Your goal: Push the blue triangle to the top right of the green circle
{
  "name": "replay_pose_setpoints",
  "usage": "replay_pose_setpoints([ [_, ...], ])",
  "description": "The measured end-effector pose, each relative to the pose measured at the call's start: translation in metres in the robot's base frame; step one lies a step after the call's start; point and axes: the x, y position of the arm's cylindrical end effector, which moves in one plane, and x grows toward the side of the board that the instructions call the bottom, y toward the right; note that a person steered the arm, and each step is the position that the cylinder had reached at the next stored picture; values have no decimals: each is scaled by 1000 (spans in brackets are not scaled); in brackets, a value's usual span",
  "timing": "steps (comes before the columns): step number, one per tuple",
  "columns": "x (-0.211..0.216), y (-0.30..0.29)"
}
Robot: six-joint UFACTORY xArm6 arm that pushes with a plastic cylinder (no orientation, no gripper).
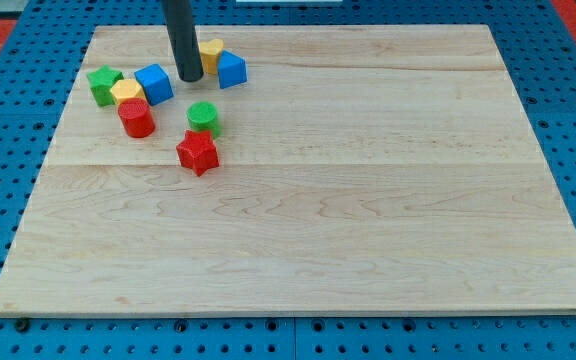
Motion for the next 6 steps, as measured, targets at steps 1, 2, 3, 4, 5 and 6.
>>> replay_pose_setpoints([
  [1, -14, 49],
  [2, 30, 154],
  [3, 35, 129],
  [4, 40, 88],
  [5, 79, 93],
  [6, 80, 164],
])
